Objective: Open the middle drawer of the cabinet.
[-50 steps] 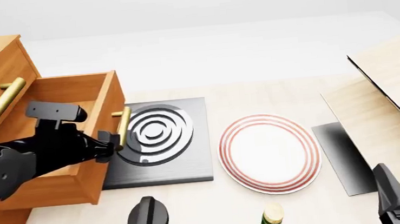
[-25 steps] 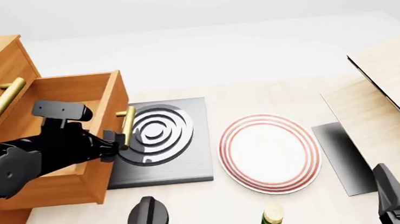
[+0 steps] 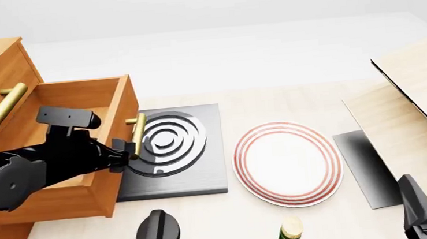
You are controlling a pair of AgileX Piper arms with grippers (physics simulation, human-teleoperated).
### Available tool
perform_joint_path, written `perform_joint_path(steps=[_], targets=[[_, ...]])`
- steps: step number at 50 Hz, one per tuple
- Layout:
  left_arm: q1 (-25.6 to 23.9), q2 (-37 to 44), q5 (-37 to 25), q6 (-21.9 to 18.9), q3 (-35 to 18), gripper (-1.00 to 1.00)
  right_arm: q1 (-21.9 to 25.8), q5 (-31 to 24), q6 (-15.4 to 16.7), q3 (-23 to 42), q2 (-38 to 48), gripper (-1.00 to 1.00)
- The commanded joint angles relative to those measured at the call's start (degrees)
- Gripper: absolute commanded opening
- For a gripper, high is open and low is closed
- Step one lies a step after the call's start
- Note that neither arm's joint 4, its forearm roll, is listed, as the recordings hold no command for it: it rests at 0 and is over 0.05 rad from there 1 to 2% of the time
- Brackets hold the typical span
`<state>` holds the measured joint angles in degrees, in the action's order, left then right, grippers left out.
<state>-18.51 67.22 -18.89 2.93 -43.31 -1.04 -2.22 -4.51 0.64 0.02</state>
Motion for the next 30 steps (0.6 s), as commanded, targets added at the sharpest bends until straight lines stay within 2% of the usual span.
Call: perform_joint_path(steps=[1, 12, 30], targets=[[0.0, -0.1, 0.2, 0.5, -0.3, 1.0, 0.1, 0.2, -0.1, 0.0, 0.0, 1.0], [-0.2, 0.0, 0.3, 0.6, -0.3, 1.0, 0.1, 0.1, -0.1, 0.0, 0.0, 1.0], [4.0, -3.4, -0.7, -1.5, 0.9, 1.0, 0.1, 0.2, 0.0, 0.0, 0.0, 1.0]])
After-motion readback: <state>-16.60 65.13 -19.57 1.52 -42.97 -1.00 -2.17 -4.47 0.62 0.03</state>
